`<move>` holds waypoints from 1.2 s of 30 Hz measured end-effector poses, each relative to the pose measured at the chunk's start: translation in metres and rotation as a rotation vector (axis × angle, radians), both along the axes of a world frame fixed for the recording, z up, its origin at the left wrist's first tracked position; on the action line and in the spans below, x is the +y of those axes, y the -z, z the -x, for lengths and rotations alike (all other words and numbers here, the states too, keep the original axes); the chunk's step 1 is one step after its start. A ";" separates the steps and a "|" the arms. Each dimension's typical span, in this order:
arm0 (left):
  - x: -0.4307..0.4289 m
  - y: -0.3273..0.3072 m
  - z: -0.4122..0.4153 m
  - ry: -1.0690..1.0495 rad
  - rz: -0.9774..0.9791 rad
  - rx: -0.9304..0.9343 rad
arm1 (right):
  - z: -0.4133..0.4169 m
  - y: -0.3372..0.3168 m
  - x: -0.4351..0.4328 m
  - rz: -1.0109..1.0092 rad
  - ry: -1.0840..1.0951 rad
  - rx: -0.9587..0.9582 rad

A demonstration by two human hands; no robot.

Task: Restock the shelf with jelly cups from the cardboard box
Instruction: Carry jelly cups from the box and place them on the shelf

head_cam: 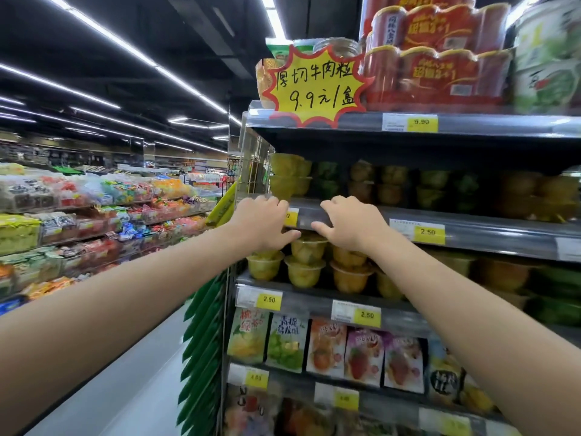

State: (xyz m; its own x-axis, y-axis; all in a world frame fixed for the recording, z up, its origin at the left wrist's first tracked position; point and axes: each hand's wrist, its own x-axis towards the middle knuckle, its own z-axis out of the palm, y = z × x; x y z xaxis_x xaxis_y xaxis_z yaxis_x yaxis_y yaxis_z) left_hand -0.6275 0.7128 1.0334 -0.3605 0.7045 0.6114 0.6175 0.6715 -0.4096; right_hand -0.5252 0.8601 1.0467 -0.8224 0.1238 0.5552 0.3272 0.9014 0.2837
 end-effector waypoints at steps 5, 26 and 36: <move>-0.027 0.022 -0.058 -0.020 0.045 -0.027 | -0.052 0.022 -0.027 -0.005 -0.024 -0.042; -0.287 0.264 -0.296 -0.376 0.114 -0.724 | -0.215 0.274 -0.253 0.227 -0.520 -0.554; -0.485 0.369 -0.386 -0.727 0.049 -1.033 | -0.225 0.386 -0.445 0.288 -0.764 -0.903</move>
